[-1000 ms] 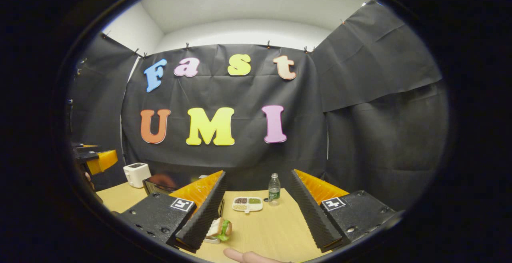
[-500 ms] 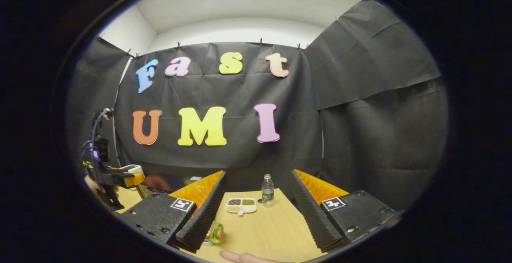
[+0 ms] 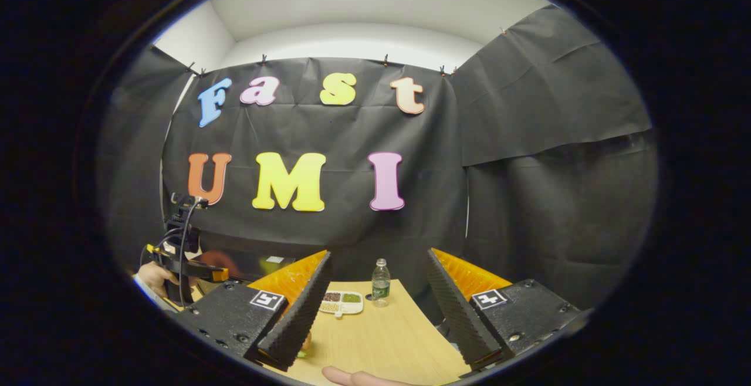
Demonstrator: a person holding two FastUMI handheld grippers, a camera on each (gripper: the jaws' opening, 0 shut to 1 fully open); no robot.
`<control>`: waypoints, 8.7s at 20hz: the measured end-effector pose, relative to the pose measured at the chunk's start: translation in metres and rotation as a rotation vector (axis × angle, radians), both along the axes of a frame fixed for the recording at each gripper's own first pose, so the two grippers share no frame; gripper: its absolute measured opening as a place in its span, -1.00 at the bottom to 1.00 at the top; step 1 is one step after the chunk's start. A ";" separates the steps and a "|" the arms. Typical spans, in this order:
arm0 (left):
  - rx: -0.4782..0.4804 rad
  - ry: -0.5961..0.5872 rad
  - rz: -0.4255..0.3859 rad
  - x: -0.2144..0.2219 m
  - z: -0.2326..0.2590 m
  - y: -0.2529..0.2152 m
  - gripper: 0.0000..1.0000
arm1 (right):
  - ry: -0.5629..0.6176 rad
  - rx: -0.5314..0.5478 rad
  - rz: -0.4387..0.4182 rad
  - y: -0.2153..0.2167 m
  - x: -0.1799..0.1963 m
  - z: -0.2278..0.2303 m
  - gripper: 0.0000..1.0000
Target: Open the electric oven with the left hand, put the food in, and close the electric oven.
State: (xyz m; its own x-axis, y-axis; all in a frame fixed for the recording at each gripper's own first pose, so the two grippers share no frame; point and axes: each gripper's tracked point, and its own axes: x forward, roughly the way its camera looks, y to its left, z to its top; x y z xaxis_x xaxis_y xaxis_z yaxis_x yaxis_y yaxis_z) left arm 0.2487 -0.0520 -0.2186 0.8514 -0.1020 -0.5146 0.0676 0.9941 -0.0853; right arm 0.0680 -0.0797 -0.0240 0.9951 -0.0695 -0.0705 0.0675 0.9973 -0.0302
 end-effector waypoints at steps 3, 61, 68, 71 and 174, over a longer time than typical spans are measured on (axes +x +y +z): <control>-0.006 0.019 -0.008 0.001 -0.008 -0.003 0.92 | 0.001 0.004 0.001 -0.001 0.001 -0.002 0.96; -0.063 -0.289 0.042 -0.203 0.090 0.056 0.88 | 0.703 0.202 0.362 0.094 0.078 -0.200 0.86; 0.041 -0.417 0.109 -0.235 0.156 0.084 0.88 | 1.023 0.345 0.533 0.144 0.077 -0.265 0.83; 0.031 -0.434 0.103 -0.246 0.165 0.079 0.88 | 1.125 0.411 0.588 0.153 0.070 -0.285 0.77; -0.039 -0.163 0.114 -0.263 0.018 0.175 0.87 | 0.575 0.139 0.353 0.348 0.124 -0.255 1.00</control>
State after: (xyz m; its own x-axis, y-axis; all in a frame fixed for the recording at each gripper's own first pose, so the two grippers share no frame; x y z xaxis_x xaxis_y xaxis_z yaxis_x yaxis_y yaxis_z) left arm -0.0140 0.1228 -0.2010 0.9303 -0.0174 -0.3664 -0.0292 0.9922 -0.1214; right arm 0.1916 0.2688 -0.2786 0.7586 0.2995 -0.5786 -0.2505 0.9539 0.1654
